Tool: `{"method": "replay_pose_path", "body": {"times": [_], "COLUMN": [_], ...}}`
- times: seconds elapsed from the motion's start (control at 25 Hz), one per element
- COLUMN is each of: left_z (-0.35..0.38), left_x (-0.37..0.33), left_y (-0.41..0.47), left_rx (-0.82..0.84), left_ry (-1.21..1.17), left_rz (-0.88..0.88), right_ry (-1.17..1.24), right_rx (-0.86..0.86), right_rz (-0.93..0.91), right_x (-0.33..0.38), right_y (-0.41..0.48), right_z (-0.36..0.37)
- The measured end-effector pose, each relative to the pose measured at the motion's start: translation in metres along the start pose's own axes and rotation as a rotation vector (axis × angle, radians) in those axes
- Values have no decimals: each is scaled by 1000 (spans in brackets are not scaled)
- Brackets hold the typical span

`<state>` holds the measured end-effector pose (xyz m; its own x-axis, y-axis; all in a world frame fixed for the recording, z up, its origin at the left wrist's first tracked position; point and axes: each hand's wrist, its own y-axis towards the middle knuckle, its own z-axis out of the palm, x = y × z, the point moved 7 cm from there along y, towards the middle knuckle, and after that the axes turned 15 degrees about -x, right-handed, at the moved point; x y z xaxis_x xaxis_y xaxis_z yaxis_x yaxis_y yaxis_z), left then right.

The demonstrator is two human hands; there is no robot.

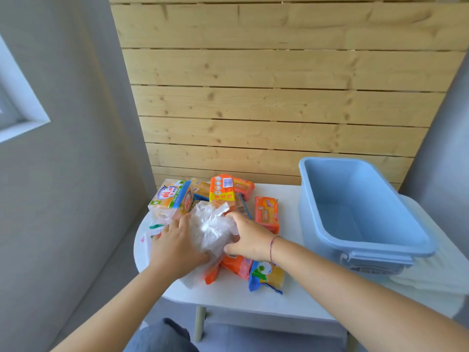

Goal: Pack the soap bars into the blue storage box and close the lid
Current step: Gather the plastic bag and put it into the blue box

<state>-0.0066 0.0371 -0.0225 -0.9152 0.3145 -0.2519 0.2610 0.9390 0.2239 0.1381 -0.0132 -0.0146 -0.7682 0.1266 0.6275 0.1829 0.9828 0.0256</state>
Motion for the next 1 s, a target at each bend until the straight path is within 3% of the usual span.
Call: {"method": "replay_pose_path", "body": {"times": [0.12,0.28,0.48,0.6,0.68,0.76,0.8,0.92,1.0], "left_z": [-37,-98,-128,-114,-90,-54,-34,10,22], "left_x": [-12,-77,-203,-255,-261,-249,-242,-237,-242], "left_y": [-6,5,37,47,54,58,54,39,32], "left_rx": [-69,-182,-254,-165,33,300,401,516,553], "left_ry": [-61,-131,-376,-469,-634,-906,-930,-780,-848], "left_rz": [69,262,462,541,444,131,1,-52,-72], "right_ry": [-187,-551,-693,-599,-564,-533,-518,-499,-483], "right_rx": [-90,-241,-341,-314,-330,-322,-301,-236,-223], "right_rz": [-192,-513,-411,-281,-194,-103,-50,23,49], "right_x": [29,77,47,0,-39,-80,-99,-133,-145], "right_y": [-8,-22,-17,-15,-14,-11,-7,7,18], "right_z": [-37,-104,-210,-254,-268,-274,-275,-266,-254]}}
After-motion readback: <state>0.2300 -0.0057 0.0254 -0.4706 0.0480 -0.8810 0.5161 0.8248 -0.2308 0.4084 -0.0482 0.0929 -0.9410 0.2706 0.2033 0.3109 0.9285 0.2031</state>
